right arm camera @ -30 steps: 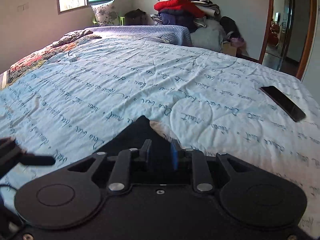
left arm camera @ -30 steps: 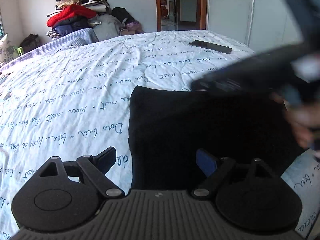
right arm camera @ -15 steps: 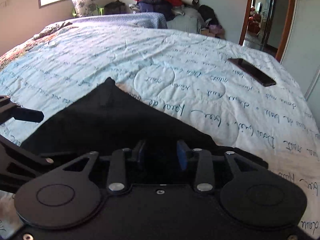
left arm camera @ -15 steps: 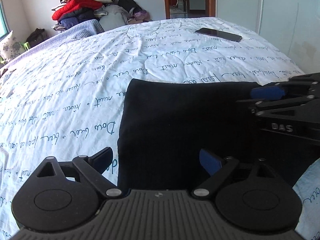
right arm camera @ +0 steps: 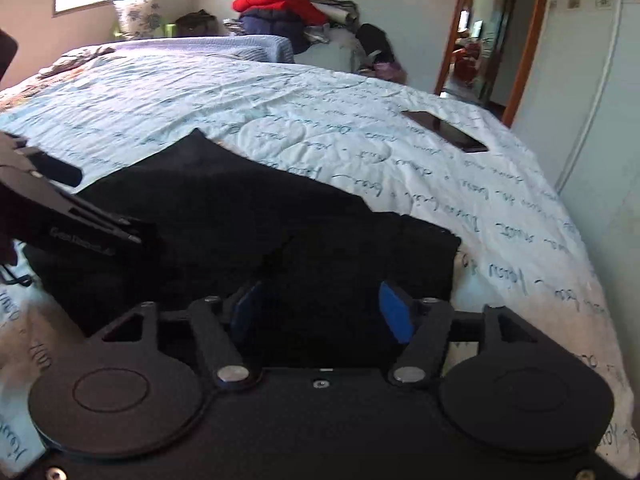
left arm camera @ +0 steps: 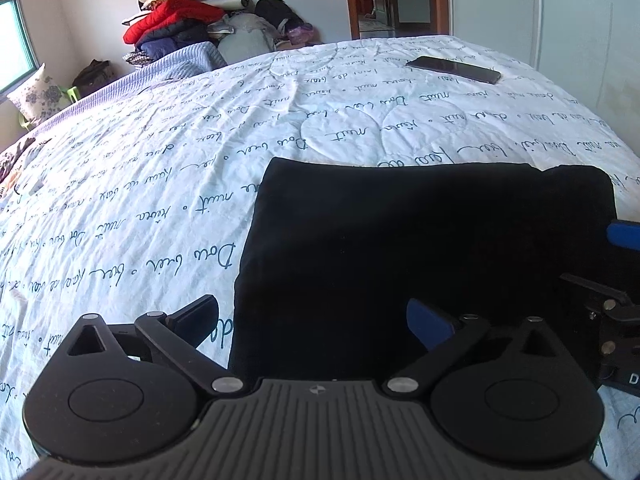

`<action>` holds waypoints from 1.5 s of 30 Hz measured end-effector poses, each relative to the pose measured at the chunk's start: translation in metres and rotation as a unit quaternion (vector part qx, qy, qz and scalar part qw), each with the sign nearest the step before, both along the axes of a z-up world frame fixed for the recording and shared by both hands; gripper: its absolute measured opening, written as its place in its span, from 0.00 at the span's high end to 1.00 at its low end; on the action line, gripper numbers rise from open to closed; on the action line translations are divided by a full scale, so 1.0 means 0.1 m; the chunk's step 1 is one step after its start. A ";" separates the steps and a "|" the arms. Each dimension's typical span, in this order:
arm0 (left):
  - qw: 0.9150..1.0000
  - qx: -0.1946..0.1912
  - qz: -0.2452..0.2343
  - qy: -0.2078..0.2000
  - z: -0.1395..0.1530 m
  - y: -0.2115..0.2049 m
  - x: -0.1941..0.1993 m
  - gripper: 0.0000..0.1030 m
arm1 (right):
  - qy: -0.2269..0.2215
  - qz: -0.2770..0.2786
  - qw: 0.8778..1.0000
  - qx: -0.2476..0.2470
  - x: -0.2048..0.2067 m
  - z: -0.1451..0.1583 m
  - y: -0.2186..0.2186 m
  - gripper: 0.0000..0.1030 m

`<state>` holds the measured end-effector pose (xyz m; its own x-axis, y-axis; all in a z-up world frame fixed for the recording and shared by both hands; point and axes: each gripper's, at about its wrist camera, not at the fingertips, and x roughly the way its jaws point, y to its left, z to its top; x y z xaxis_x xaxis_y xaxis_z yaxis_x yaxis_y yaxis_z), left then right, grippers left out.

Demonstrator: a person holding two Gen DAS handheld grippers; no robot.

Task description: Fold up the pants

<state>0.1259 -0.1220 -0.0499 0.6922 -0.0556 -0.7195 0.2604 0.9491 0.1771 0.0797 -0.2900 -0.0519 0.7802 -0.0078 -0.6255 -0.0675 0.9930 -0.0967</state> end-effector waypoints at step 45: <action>0.997 -0.022 0.059 0.043 0.07 0.57 -1.29 0.02 | -0.022 -0.094 0.992 0.079 -1.41 0.05 0.67 0.08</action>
<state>-0.0026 -0.0652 -0.0426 0.6312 -0.0095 -0.7755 0.1588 0.9803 0.1172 -0.0616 -0.2230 -0.0469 0.8009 -0.0598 -0.5958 0.1211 0.9906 0.0634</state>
